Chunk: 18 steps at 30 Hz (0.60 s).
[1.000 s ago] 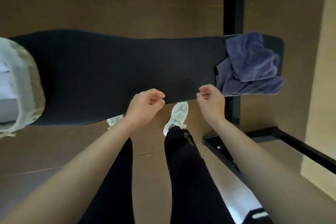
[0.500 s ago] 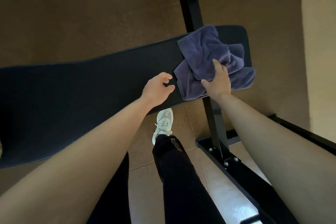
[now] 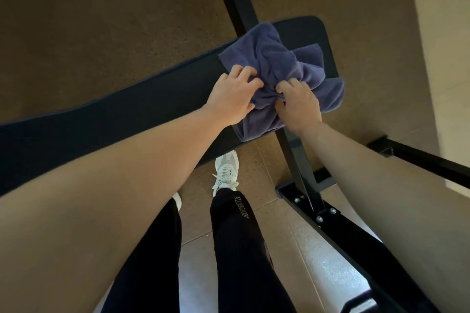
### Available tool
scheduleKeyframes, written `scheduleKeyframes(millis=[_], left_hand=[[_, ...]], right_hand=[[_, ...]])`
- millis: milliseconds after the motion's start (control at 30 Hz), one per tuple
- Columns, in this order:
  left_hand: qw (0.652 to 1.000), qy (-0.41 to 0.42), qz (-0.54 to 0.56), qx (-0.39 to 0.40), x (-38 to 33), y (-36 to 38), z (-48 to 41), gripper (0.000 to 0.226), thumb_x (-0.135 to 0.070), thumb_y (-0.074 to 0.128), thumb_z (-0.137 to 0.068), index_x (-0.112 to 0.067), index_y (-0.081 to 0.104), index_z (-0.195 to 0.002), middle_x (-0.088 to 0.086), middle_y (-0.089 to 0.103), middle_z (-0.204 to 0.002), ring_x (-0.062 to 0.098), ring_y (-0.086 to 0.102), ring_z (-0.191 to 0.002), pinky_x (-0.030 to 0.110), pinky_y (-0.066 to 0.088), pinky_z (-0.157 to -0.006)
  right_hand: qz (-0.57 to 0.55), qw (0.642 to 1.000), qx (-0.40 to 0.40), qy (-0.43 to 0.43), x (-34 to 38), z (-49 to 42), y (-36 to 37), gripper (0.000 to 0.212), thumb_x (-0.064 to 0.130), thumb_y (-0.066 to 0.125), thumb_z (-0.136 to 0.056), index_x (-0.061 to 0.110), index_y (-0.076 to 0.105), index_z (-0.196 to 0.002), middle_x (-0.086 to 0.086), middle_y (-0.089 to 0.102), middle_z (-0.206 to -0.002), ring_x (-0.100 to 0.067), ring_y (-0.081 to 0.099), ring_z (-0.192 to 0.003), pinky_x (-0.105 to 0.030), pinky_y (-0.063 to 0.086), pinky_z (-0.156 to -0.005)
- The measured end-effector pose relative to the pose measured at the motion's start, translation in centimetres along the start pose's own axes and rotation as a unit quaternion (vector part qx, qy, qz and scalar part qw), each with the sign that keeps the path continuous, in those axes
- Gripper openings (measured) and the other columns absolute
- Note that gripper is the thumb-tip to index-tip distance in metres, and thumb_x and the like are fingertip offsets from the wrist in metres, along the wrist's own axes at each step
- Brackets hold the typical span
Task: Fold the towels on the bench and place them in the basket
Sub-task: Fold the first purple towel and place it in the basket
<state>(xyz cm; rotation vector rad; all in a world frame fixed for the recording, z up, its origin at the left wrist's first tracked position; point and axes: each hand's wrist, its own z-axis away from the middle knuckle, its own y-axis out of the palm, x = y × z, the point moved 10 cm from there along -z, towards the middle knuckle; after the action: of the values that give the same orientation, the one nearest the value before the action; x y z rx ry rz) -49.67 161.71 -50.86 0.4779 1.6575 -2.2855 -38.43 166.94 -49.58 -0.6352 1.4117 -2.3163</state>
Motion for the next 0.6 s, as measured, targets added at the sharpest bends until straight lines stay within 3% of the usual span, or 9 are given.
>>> scheduleKeyframes(millis=[100,233,300,400,533,600], left_hand=[[0.998,0.02,-0.048,-0.021,-0.4,-0.6,-1.3,0.039,-0.038,0.064,-0.095,-0.02,0.059,-0.13,0.009,0.052,-0.131,0.031,0.049,-0.119,0.045,0.046,-0.094],[0.999,0.031,-0.019,-0.032,-0.2,-1.9,-2.2,0.028,-0.037,0.052,-0.104,-0.023,0.07,-0.119,0.005,0.066,-0.119,0.027,0.058,-0.11,0.045,0.044,-0.092],[0.998,0.023,0.032,-0.043,0.2,-3.0,-2.1,0.029,-0.038,0.05,-0.105,-0.022,0.073,-0.113,0.004,0.071,-0.108,0.025,0.063,-0.101,0.044,0.047,-0.089],[0.983,-0.026,0.175,-0.041,0.7,-4.7,-2.1,0.026,-0.039,0.054,-0.104,-0.023,0.074,-0.109,-0.002,0.072,-0.098,0.016,0.064,-0.09,0.035,0.048,-0.082],[0.956,-0.05,0.284,-0.05,0.1,-8.1,-2.2,0.013,-0.038,0.062,-0.1,-0.031,0.068,-0.091,-0.015,0.064,-0.08,0.003,0.061,-0.075,0.024,0.045,-0.069],[0.951,-0.04,0.301,-0.053,-0.5,-10.2,-1.7,0.016,-0.038,0.061,-0.102,-0.033,0.061,-0.086,-0.02,0.058,-0.074,-0.003,0.056,-0.069,0.016,0.039,-0.064]], right_hand=[[-0.094,0.994,-0.004,0.049,-1.1,0.5,-0.8,0.012,0.017,0.052,-0.099,0.014,0.062,-0.104,-0.008,0.062,-0.107,-0.032,0.064,-0.095,-0.051,0.055,-0.08],[-0.206,0.966,-0.053,0.147,-3.0,1.8,-2.1,0.01,0.016,0.054,-0.098,0.016,0.064,-0.099,-0.003,0.068,-0.093,-0.022,0.068,-0.085,-0.047,0.059,-0.08],[-0.253,0.954,-0.057,0.153,-2.6,2.2,-2.4,0.011,0.019,0.061,-0.093,0.019,0.065,-0.103,0.002,0.068,-0.097,-0.016,0.067,-0.091,-0.043,0.059,-0.085],[-0.276,0.95,-0.055,0.137,-1.1,2.7,-2.9,0.033,0.027,0.072,-0.085,0.018,0.062,-0.115,0.001,0.061,-0.116,-0.012,0.058,-0.104,-0.028,0.048,-0.088],[-0.279,0.935,-0.119,0.183,-1.2,2.8,-5.2,0.015,0.026,0.065,-0.09,0.016,0.065,-0.102,-0.004,0.064,-0.103,-0.019,0.061,-0.093,-0.036,0.05,-0.081],[-0.273,0.93,-0.144,0.197,-1.4,2.5,-6.9,0.016,0.019,0.057,-0.093,0.015,0.07,-0.101,-0.002,0.069,-0.097,-0.019,0.062,-0.089,-0.03,0.052,-0.08]])
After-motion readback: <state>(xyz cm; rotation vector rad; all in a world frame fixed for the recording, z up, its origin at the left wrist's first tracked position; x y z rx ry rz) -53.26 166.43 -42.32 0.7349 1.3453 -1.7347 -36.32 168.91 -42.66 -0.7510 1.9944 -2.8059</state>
